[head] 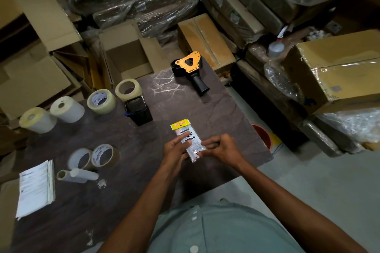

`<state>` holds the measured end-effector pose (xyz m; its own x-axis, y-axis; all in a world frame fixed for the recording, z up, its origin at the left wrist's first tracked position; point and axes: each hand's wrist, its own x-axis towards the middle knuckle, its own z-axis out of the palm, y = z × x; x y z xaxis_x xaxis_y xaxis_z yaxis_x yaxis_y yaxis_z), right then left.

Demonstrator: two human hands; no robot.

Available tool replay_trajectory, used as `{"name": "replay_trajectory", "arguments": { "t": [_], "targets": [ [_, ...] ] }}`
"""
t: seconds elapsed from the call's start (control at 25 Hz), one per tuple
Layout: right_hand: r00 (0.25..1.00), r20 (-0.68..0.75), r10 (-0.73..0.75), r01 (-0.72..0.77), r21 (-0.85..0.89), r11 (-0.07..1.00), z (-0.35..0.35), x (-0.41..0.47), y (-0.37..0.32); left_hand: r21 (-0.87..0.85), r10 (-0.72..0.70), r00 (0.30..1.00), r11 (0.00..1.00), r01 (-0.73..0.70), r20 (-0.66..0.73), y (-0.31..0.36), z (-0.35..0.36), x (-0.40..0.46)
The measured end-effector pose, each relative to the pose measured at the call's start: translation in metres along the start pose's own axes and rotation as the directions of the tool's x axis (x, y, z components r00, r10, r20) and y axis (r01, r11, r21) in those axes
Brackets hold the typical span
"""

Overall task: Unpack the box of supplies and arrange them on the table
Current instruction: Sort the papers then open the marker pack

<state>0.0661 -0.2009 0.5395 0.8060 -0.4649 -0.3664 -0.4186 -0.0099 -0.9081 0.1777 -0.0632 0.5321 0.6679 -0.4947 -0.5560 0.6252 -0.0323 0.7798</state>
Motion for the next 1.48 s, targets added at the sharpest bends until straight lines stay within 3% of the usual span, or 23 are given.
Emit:
{"name": "replay_trajectory", "arguments": {
  "t": [0.12,0.28,0.44,0.56,0.84,1.0,1.08,1.12,1.16,1.2,1.28,1.36,1.48],
  "targets": [
    [0.999,-0.016,-0.048,0.047,-0.062,0.997,0.006,0.002,-0.004,0.012,0.013,1.000,1.000,-0.013,-0.010,0.003,-0.007,-0.001],
    [0.969,-0.059,-0.240,0.222,-0.216,0.951,0.012,-0.001,-0.012,0.067,0.057,0.998,0.996,-0.057,-0.003,0.011,-0.012,-0.003],
    [0.912,-0.003,-0.411,0.383,-0.358,0.852,0.014,-0.005,-0.021,0.061,0.103,0.994,0.993,-0.101,-0.028,0.020,-0.018,-0.002],
    [0.879,0.015,-0.477,0.448,-0.368,0.815,0.018,-0.012,-0.021,0.017,0.105,0.992,0.994,-0.104,-0.067,0.023,-0.023,0.000],
    [0.823,0.178,-0.539,0.549,-0.491,0.677,0.020,-0.026,-0.011,-0.105,0.078,0.991,0.990,-0.089,-0.110,0.027,-0.029,-0.002],
    [0.878,0.096,-0.469,0.448,-0.509,0.735,0.033,-0.024,-0.004,-0.144,0.103,0.986,0.982,-0.122,-0.128,0.029,-0.025,-0.005],
    [0.965,-0.036,-0.259,0.228,-0.369,0.901,0.042,-0.020,-0.003,-0.145,0.139,0.983,0.977,-0.157,-0.122,0.030,-0.022,-0.006],
    [0.992,-0.070,-0.106,0.095,-0.151,0.984,0.048,-0.018,-0.004,-0.131,0.166,0.979,0.975,-0.181,-0.117,0.030,-0.020,-0.007],
    [0.998,-0.047,0.037,-0.030,0.148,0.988,0.053,-0.017,-0.009,-0.105,0.195,0.974,0.973,-0.207,-0.114,0.031,-0.018,-0.008],
    [0.987,0.016,0.163,-0.154,0.424,0.892,0.059,-0.016,-0.016,-0.075,0.232,0.966,0.967,-0.241,-0.114,0.032,-0.016,-0.009],
    [0.934,0.160,0.321,-0.335,0.707,0.623,0.066,-0.015,-0.026,-0.004,0.314,0.944,0.949,-0.316,-0.103,0.034,-0.011,-0.014],
    [0.896,0.247,0.369,-0.404,0.799,0.447,0.068,-0.012,-0.031,0.087,0.392,0.918,0.918,-0.386,-0.062,0.038,-0.005,-0.022],
    [0.884,0.279,0.375,-0.408,0.852,0.328,0.070,-0.009,-0.034,0.225,0.504,0.863,0.838,-0.498,0.030,0.045,0.002,-0.035]
  ]
}}
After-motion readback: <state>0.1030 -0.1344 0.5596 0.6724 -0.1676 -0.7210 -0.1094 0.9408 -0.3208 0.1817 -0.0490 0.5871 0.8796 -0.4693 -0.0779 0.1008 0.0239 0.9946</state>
